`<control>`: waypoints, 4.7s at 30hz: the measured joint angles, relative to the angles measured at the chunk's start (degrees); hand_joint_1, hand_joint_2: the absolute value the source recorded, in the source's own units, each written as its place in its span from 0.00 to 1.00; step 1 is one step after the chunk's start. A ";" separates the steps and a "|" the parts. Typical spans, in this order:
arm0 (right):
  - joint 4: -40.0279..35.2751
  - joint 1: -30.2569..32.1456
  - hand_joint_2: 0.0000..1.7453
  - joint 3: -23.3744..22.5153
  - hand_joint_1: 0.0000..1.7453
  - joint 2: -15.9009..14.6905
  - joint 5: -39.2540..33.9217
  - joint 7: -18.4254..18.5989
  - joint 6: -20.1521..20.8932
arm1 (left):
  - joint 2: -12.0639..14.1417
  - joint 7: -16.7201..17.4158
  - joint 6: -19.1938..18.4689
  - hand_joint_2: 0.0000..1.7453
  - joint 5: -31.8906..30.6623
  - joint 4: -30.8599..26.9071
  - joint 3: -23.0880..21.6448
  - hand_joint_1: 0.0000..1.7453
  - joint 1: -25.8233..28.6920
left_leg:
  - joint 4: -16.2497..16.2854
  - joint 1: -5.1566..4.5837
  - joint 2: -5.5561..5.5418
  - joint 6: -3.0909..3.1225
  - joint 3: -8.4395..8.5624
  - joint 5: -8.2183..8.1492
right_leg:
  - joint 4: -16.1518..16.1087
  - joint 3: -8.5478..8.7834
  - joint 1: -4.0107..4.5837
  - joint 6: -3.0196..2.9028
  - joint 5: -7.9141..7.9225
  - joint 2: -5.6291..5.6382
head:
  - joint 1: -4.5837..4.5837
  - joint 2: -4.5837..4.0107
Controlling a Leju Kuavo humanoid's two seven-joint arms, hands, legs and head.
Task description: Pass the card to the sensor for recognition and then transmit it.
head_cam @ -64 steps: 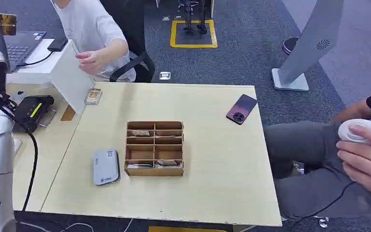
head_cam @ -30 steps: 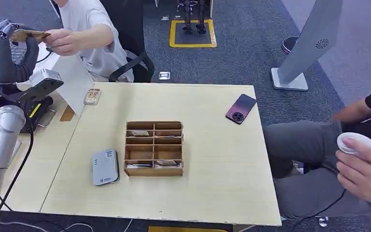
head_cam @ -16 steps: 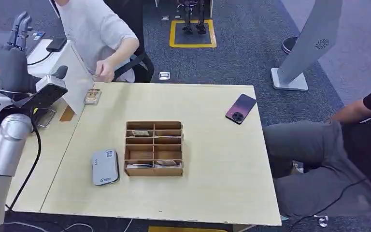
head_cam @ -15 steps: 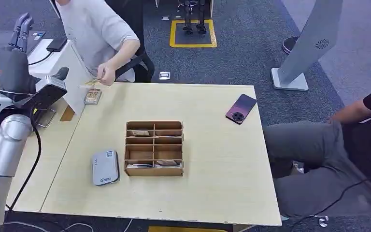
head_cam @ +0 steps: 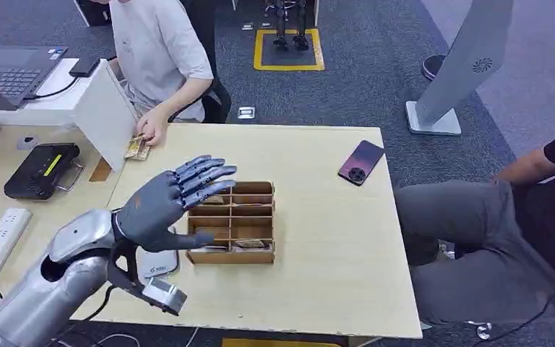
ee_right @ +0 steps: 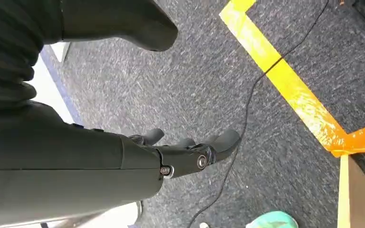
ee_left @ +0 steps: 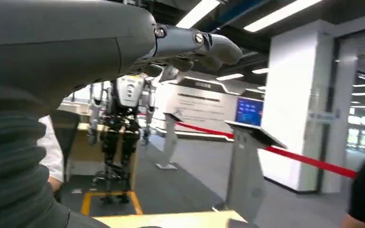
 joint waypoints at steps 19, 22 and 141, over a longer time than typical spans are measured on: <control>-0.02 0.51 1.00 -1.42 0.00 0.66 -1.49 1.55 -0.02 | 4.26 9.15 14.08 1.00 -22.50 -1.48 -3.93 0.00 14.31 | -0.04 0.00 -0.03 -0.06 0.08 -0.04 | 0.01 0.04 0.01 0.02 -0.05 0.00 | -0.11 0.00; -0.09 0.47 1.00 -1.42 0.00 0.90 -1.49 2.08 -0.39 | 3.60 14.59 11.65 1.00 -23.34 3.38 -4.35 0.00 14.62 | -0.04 0.01 -0.02 -0.06 0.09 -0.03 | 0.01 0.05 0.01 0.02 -0.05 0.00 | -0.07 0.00; -0.42 0.45 1.00 -1.75 0.00 1.49 -1.81 2.75 -0.37 | -12.90 19.10 11.39 1.00 -16.50 25.18 6.25 0.00 15.33 | -0.02 0.01 -0.04 -0.06 0.08 -0.03 | 0.01 0.05 0.01 0.02 -0.04 -0.03 | -0.09 0.00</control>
